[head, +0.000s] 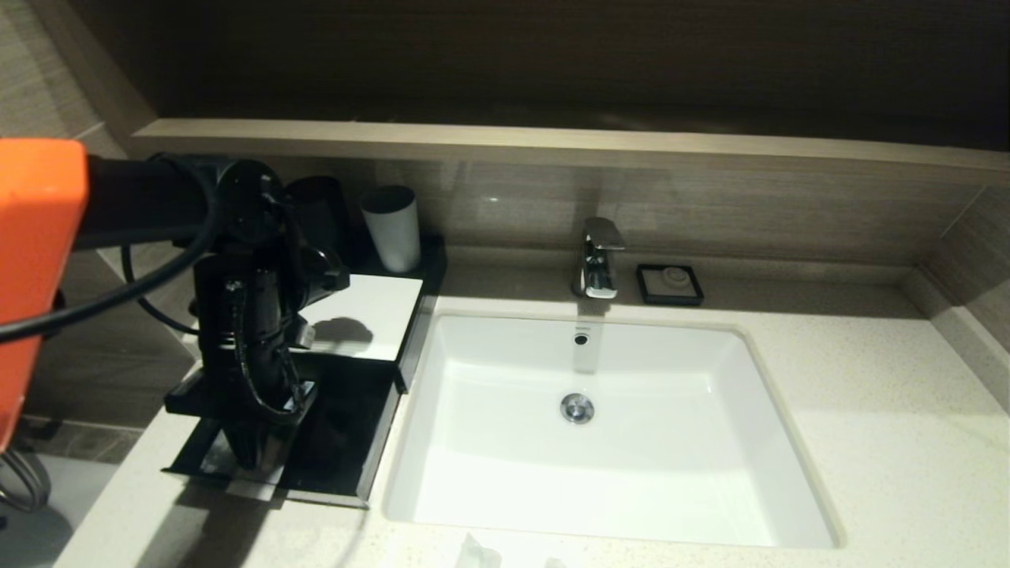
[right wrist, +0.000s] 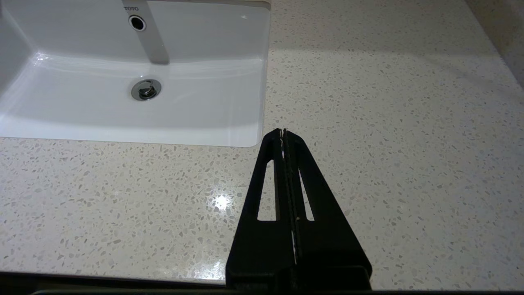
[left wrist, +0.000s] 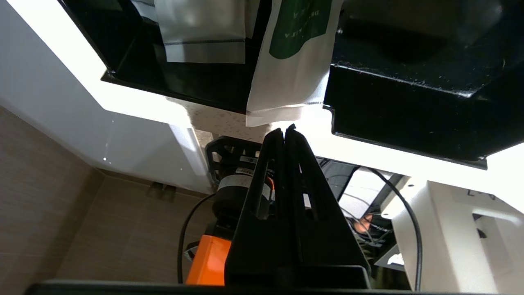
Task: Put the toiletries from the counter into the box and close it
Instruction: Place the bathroom toiletry into the drawer
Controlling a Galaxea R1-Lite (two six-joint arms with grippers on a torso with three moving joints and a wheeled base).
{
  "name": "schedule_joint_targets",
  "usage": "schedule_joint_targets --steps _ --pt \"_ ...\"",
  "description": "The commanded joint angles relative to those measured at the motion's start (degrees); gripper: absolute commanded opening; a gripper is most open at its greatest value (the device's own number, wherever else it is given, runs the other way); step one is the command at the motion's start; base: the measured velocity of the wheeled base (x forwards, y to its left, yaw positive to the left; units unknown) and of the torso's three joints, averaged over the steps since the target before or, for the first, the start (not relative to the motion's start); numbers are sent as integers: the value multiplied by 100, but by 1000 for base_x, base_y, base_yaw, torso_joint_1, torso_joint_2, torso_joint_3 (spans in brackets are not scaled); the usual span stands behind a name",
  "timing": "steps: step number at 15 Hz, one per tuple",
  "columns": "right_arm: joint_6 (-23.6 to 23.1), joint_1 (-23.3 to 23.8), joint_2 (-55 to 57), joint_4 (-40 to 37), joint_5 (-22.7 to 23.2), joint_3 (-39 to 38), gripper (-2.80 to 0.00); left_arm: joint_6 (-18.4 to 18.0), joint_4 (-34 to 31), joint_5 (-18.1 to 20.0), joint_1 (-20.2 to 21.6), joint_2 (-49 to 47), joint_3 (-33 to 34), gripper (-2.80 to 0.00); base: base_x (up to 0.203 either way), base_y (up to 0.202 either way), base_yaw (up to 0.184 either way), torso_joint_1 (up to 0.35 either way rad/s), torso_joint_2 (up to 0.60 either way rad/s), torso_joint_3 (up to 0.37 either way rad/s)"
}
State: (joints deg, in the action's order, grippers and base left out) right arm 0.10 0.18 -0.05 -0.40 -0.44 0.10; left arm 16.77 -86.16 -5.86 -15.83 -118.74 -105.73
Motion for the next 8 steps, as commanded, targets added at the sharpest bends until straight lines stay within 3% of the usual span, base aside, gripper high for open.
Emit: schedule_joint_targets --steps 1,8 --pt "-1 -1 -4 5 0 -1 -280 63 -42 -12 -25 -18 8 -280 0 0 0 0 0 0" --pt "-1 -1 3 -2 0 -1 -280 63 204 -21 -17 -27 219 -280 0 0 0 0 0 0"
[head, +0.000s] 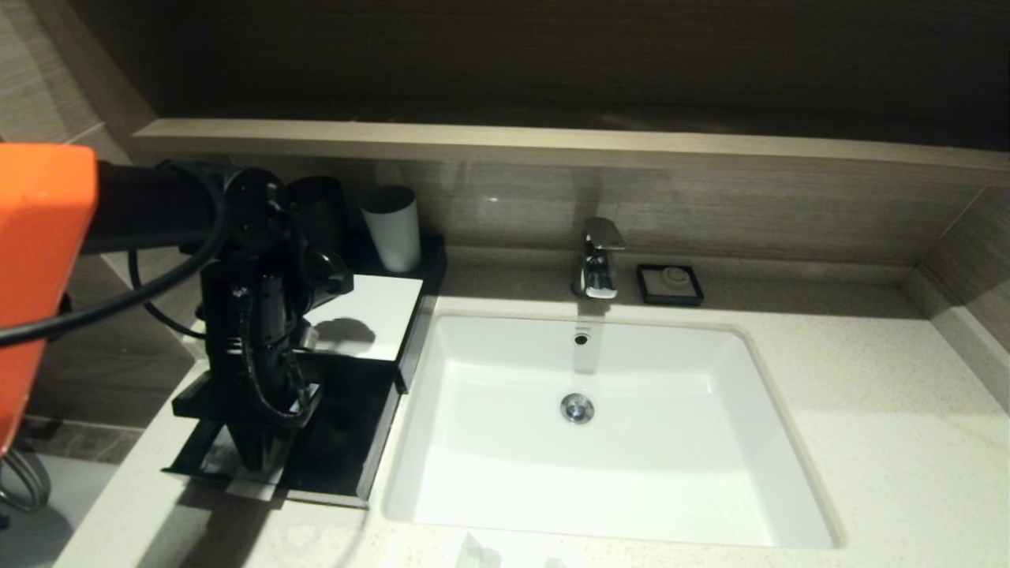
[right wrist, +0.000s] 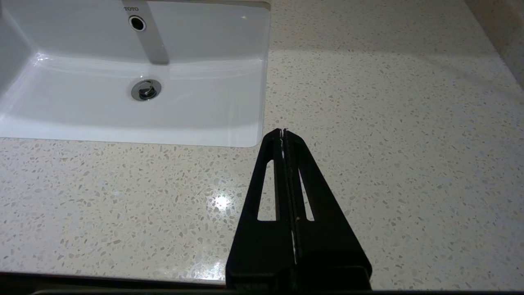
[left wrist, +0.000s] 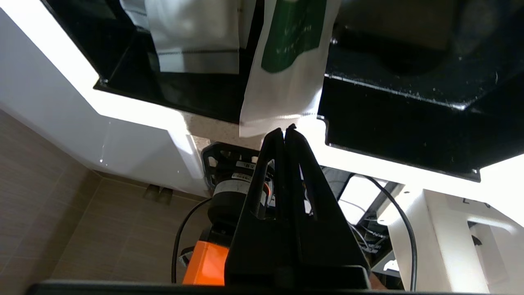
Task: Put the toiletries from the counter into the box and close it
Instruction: Place the bathroom toiletry into the drawer
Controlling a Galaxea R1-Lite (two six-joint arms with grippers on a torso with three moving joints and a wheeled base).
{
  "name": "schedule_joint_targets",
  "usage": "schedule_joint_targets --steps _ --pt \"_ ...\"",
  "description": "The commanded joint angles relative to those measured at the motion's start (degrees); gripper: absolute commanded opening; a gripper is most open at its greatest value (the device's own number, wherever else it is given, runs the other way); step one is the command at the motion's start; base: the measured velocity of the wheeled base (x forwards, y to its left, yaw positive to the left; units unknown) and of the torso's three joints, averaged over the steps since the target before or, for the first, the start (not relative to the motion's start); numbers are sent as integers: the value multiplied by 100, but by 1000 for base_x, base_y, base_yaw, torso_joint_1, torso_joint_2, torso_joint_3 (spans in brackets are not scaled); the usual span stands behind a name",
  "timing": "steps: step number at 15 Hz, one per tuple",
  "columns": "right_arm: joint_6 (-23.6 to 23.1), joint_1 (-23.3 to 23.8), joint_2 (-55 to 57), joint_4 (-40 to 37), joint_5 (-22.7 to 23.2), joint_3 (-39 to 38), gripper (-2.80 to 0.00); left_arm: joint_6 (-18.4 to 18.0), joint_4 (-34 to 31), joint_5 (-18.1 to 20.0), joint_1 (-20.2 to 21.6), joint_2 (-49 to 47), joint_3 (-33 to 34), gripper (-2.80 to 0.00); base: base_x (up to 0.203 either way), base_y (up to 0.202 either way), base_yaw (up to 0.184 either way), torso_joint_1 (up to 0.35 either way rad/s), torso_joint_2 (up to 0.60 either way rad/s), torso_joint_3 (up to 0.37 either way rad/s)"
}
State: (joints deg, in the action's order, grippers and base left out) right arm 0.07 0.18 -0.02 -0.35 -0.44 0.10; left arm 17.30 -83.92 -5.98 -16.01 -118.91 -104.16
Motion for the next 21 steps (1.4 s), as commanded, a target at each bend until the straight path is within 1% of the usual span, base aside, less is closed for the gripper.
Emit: schedule_joint_targets --steps 1,8,18,21 --pt "1 -1 -6 0 0 -1 -280 10 -19 -8 1 -18 71 -280 0 0 0 0 0 0" --pt "1 -1 0 -4 0 -1 -280 19 121 -8 10 -10 142 -280 0 0 0 0 0 0" --pt "1 -1 -6 -9 0 -1 -280 160 280 -26 19 -71 168 -280 0 0 0 0 0 0" --pt "1 -1 -5 0 0 -1 -280 168 412 -158 58 -71 198 -280 0 0 0 0 0 0"
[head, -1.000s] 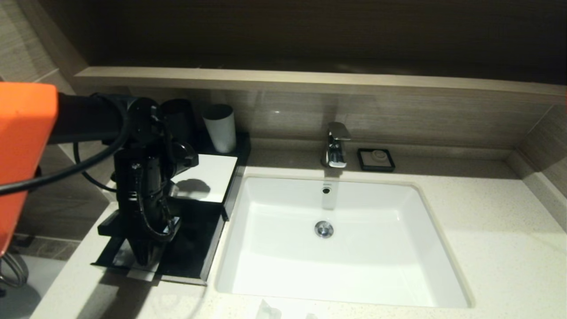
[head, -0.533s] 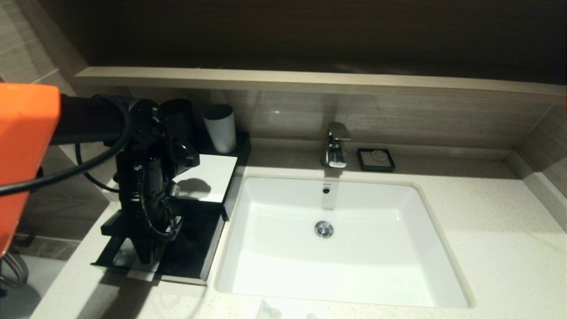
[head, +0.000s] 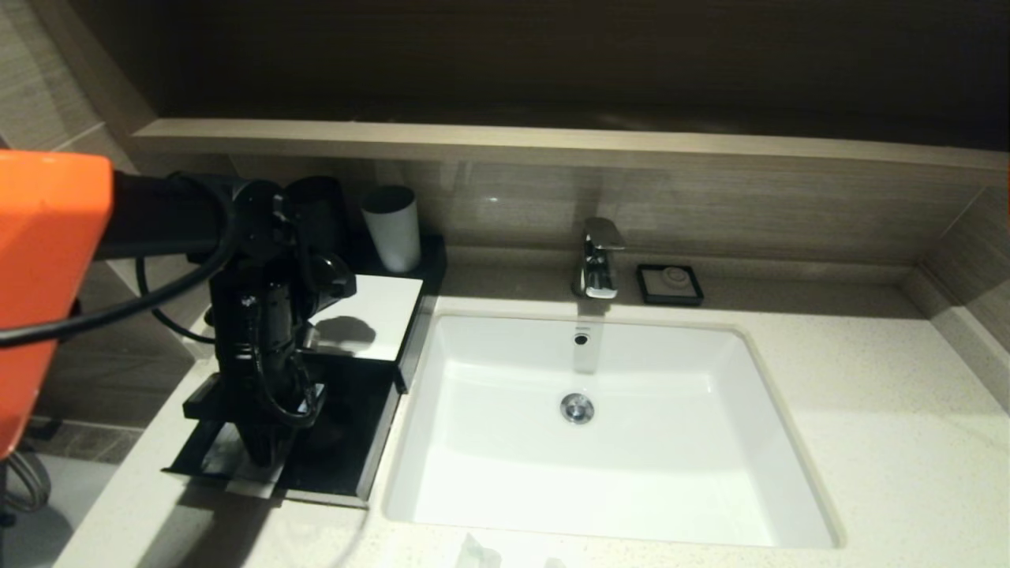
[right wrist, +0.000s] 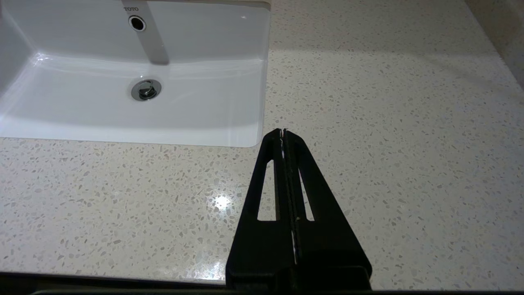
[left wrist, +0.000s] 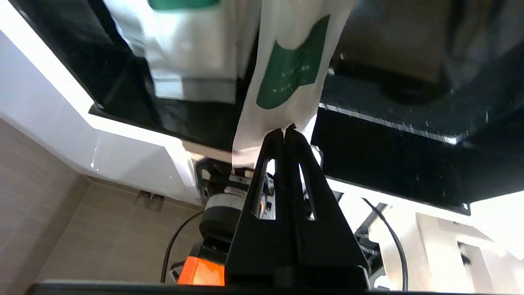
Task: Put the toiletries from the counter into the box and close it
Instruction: Place the bathroom toiletry into the drawer
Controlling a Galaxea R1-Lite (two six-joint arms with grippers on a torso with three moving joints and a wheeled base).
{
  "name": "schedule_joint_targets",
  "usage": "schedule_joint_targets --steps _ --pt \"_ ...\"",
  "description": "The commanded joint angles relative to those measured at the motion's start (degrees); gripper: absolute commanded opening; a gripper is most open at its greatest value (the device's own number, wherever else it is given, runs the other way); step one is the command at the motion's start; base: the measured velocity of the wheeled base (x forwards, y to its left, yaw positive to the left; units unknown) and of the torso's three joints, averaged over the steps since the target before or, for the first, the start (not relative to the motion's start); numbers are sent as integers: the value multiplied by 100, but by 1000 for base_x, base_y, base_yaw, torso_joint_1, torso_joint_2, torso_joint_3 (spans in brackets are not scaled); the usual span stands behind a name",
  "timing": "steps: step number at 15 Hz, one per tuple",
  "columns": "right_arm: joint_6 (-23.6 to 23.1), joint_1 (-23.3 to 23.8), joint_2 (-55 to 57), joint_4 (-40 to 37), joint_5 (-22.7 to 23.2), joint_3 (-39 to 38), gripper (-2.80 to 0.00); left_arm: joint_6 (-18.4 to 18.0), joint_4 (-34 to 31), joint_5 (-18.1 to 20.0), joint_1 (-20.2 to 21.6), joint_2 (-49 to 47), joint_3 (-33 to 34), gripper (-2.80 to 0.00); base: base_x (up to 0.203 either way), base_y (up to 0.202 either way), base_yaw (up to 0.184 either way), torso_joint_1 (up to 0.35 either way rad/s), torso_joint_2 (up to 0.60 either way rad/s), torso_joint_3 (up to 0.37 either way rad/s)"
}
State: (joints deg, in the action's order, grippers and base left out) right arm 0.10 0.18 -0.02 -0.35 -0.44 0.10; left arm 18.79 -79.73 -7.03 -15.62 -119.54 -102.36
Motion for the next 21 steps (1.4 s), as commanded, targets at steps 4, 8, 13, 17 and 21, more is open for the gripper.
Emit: schedule_joint_targets --steps 4,8,13,17,21 --pt "-1 -1 -6 0 0 -1 -280 21 223 -175 59 -16 41 -280 0 0 0 0 0 0" --pt "-1 -1 -6 -5 0 -1 -280 186 537 -193 67 -25 41 -280 0 0 0 0 0 0" --pt "-1 -1 -6 0 0 -1 -280 340 867 -224 67 6 -29 -280 0 0 0 0 0 0" --pt "-1 -1 -6 -9 0 -1 -280 362 910 -299 67 160 -159 -280 0 0 0 0 0 0" --pt "-1 -1 1 -6 0 -1 -280 354 795 -307 59 400 -214 -280 0 0 0 0 0 0"
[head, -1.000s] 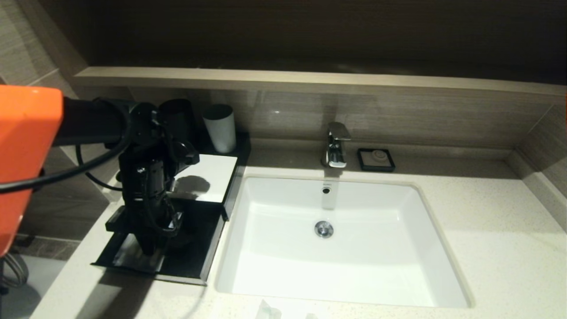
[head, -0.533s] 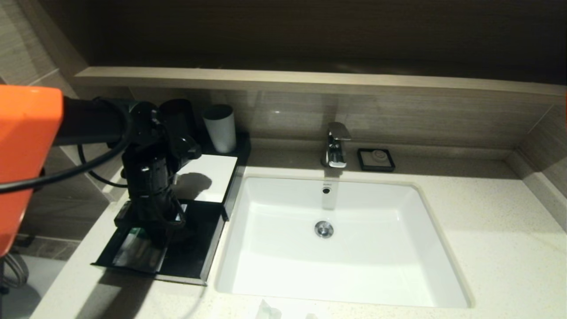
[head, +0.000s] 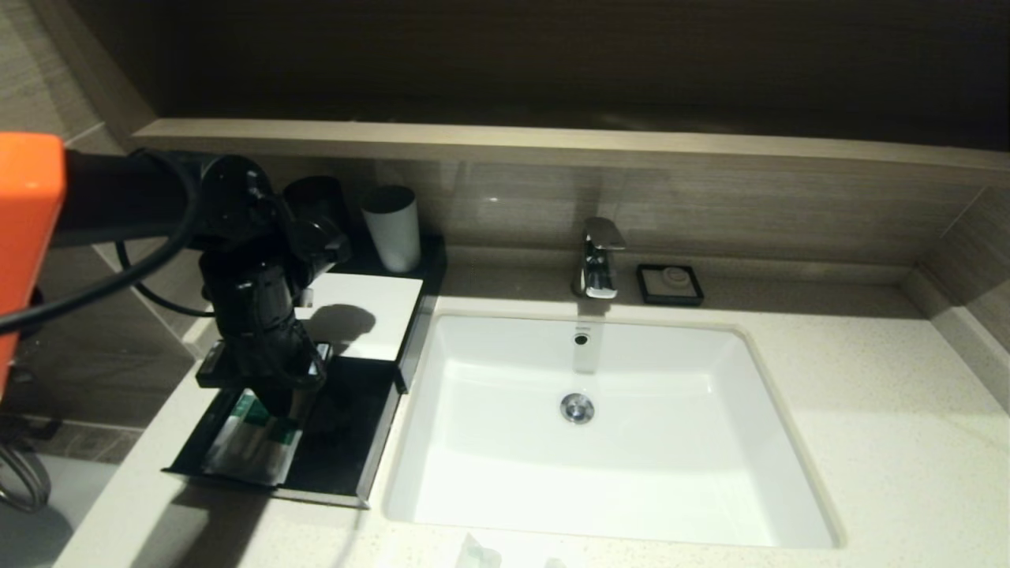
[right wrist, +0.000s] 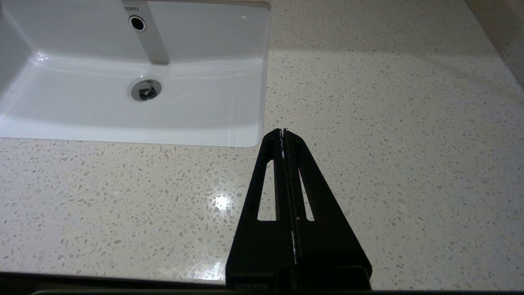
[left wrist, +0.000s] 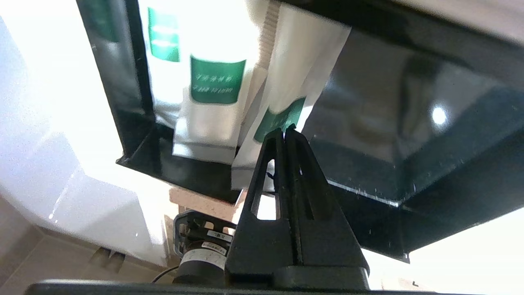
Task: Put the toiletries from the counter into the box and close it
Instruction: Place the bathroom toiletry into the drawer, then pick up the bathroom toiletry
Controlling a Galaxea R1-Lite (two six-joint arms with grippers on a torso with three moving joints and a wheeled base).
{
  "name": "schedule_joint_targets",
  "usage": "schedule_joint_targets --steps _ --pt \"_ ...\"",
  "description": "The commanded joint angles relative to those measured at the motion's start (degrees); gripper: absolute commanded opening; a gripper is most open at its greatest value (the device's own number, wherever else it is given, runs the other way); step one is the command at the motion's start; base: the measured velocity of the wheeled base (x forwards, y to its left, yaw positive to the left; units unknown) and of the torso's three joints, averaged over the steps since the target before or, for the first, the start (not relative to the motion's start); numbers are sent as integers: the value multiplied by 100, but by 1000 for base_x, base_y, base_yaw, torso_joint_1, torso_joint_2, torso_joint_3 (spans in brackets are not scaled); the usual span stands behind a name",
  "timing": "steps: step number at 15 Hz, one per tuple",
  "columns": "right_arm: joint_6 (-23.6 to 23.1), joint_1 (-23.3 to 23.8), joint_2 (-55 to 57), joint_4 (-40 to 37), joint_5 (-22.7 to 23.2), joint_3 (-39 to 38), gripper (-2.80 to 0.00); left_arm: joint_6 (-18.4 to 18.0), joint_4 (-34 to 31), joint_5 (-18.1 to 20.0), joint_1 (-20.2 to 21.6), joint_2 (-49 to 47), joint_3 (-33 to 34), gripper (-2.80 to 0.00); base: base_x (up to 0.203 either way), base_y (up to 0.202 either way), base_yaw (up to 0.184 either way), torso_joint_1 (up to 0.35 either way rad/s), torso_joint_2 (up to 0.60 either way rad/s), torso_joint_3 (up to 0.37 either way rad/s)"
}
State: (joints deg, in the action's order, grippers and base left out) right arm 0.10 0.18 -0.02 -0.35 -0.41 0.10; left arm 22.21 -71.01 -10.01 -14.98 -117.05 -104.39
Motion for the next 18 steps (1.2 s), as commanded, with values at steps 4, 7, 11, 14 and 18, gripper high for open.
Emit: schedule_joint_targets --steps 4,7,11,14,18 --pt "-1 -1 -6 0 -2 -1 -280 -11 -285 -2 -179 603 12 -280 0 0 0 0 0 0" --pt "-1 -1 -6 0 -2 -1 -280 -1 -356 15 -620 833 25 -280 0 0 0 0 0 0" --pt "-1 -1 -5 0 -2 -1 -280 28 -367 38 -1293 928 36 -280 0 0 0 0 0 0" --pt "-1 -1 -6 -5 -2 -1 -280 103 -361 61 -1716 947 33 -280 0 0 0 0 0 0" --pt "-1 -1 -6 -1 -2 -1 -280 462 -353 69 -2568 898 53 -280 0 0 0 0 0 0"
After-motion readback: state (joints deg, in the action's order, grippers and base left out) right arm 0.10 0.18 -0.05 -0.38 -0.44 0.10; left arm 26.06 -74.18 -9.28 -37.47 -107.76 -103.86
